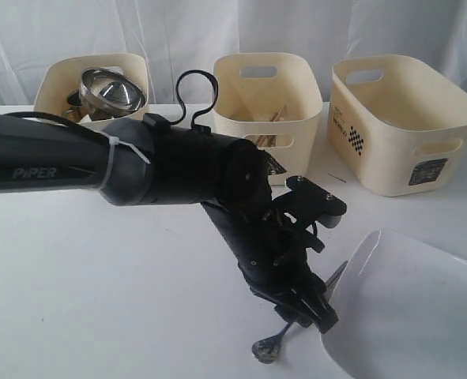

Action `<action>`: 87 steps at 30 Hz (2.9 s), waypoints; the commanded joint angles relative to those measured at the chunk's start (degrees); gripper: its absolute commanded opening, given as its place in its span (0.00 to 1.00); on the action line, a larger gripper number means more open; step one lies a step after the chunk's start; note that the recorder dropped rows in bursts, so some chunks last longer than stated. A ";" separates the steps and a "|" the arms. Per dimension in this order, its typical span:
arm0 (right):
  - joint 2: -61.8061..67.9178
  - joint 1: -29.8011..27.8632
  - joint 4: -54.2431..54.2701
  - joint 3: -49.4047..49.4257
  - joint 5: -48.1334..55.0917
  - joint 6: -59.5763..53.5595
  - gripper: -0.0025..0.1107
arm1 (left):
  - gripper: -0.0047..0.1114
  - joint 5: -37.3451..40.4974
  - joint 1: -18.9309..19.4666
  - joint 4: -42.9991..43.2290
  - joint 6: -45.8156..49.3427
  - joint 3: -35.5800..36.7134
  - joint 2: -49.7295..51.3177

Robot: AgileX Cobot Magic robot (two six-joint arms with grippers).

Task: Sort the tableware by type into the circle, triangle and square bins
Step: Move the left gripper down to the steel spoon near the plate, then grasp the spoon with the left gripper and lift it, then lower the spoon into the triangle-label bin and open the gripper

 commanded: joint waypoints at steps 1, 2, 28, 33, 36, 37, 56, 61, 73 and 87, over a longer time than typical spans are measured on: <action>-0.25 -0.07 0.08 0.25 -0.29 -0.13 0.02 | 0.57 0.33 -0.25 -0.63 -0.32 0.33 1.14; -0.25 -0.07 0.08 0.25 -0.29 -0.13 0.02 | 0.57 0.22 -0.25 -0.63 -0.22 0.33 1.42; -0.25 -0.07 0.08 0.25 -0.29 -0.13 0.02 | 0.55 -2.38 -0.25 1.05 -0.22 0.33 4.25; -0.25 -0.07 0.08 0.25 -0.39 -0.13 0.02 | 0.43 -1.38 -0.25 1.05 -0.22 0.33 4.99; -0.25 -0.07 0.08 0.25 -0.39 -0.13 0.02 | 0.39 0.07 -0.25 1.05 -0.22 0.33 5.66; -0.25 -0.07 0.08 0.25 -0.39 -0.13 0.02 | 0.39 0.35 -0.25 1.05 -0.22 0.33 5.78; -0.25 -0.07 0.08 0.25 -0.38 -0.13 0.02 | 0.04 7.19 0.07 9.58 -0.36 -5.16 3.12; -0.25 -0.07 0.08 0.25 -0.38 -0.13 0.02 | 0.04 7.29 1.66 13.34 -2.87 -5.16 -0.11; -0.25 -0.07 0.18 0.25 -0.38 -0.13 0.02 | 0.04 -17.07 7.21 17.77 -9.14 -6.29 -8.71; -0.25 -0.07 0.17 0.25 -0.28 1.41 0.02 | 0.04 -42.24 13.07 22.52 -1.00 -18.64 4.02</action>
